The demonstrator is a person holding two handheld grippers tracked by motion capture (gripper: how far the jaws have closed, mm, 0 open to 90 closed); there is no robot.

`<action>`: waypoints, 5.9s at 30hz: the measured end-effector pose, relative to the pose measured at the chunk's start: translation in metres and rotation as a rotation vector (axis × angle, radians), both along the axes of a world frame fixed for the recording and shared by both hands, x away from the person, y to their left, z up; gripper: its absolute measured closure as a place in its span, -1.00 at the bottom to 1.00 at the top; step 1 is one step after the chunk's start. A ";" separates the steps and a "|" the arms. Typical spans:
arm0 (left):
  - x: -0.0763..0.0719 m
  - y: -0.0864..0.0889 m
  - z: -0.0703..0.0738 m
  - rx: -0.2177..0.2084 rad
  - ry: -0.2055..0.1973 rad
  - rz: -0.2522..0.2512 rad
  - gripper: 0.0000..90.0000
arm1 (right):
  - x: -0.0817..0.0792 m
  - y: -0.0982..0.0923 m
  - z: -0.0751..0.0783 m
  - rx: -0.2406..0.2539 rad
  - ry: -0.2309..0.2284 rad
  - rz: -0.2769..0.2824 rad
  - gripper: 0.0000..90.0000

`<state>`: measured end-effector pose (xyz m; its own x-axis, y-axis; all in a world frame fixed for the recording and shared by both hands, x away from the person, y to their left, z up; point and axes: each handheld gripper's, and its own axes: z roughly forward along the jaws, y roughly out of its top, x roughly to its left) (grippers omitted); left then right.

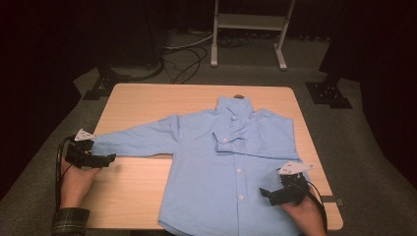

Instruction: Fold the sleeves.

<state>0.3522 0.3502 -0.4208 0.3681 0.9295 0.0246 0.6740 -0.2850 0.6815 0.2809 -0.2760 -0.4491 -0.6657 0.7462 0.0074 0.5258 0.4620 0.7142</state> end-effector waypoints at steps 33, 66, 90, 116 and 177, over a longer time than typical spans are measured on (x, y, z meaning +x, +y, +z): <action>0.000 0.009 0.001 -0.007 -0.006 0.070 0.40 | 0.000 0.000 0.000 0.000 0.000 0.001 -1.00; 0.001 -0.045 0.033 -0.078 -0.103 -0.150 0.97 | 0.001 0.000 0.000 0.000 0.001 0.007 -1.00; 0.030 -0.141 0.050 -0.103 -0.132 -0.354 0.97 | 0.001 0.000 0.000 -0.001 0.000 0.007 -1.00; 0.049 -0.218 0.048 -0.227 -0.163 -0.512 0.97 | 0.001 0.000 0.000 -0.001 0.001 0.007 -1.00; 0.078 -0.358 0.024 -0.434 0.007 -0.783 0.94 | 0.001 0.000 0.000 -0.002 0.001 0.008 -1.00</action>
